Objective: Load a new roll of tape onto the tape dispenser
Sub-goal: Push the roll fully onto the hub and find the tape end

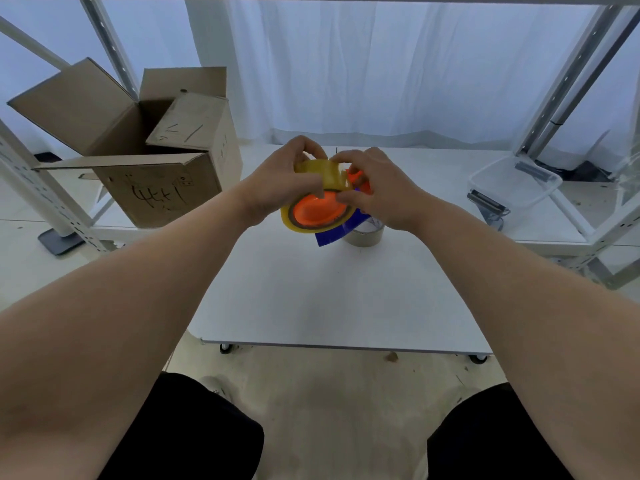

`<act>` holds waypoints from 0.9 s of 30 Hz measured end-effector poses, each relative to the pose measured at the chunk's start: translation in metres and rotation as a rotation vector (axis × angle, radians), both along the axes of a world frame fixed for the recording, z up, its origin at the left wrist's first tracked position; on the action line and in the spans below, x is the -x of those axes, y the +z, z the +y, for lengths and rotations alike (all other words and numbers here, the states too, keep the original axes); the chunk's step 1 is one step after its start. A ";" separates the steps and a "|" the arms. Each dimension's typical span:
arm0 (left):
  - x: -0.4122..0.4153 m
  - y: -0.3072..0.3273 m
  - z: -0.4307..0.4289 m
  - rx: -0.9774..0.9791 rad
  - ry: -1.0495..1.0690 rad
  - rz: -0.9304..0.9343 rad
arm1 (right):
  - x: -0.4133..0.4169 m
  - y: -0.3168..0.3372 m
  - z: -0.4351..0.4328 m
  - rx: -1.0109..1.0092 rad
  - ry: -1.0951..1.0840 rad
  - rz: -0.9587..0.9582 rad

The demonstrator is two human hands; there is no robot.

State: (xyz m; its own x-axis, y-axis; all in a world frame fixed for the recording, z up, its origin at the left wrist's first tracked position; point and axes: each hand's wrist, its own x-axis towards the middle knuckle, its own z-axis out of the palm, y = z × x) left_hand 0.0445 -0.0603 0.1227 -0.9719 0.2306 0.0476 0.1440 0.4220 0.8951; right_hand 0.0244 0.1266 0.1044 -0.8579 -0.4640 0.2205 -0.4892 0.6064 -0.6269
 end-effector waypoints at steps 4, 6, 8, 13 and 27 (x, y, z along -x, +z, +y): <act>0.005 -0.003 0.009 -0.071 0.147 -0.043 | -0.003 -0.002 0.000 0.001 0.022 -0.072; 0.009 -0.007 0.014 0.001 0.274 0.063 | -0.005 -0.001 -0.002 0.034 0.017 -0.050; 0.011 -0.008 0.017 0.047 0.357 0.175 | -0.007 0.000 -0.006 0.085 0.000 -0.001; 0.013 -0.007 0.015 -0.040 0.290 0.192 | -0.009 0.003 -0.011 0.163 -0.034 -0.007; 0.009 0.005 0.012 0.043 0.276 0.200 | -0.015 0.006 -0.011 0.064 -0.088 0.182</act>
State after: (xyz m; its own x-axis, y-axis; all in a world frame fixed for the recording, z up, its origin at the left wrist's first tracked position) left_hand 0.0355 -0.0478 0.1272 -0.9704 -0.0343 0.2390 0.1893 0.5065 0.8412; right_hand 0.0396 0.1157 0.1106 -0.8378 -0.3689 0.4026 -0.5449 0.6135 -0.5716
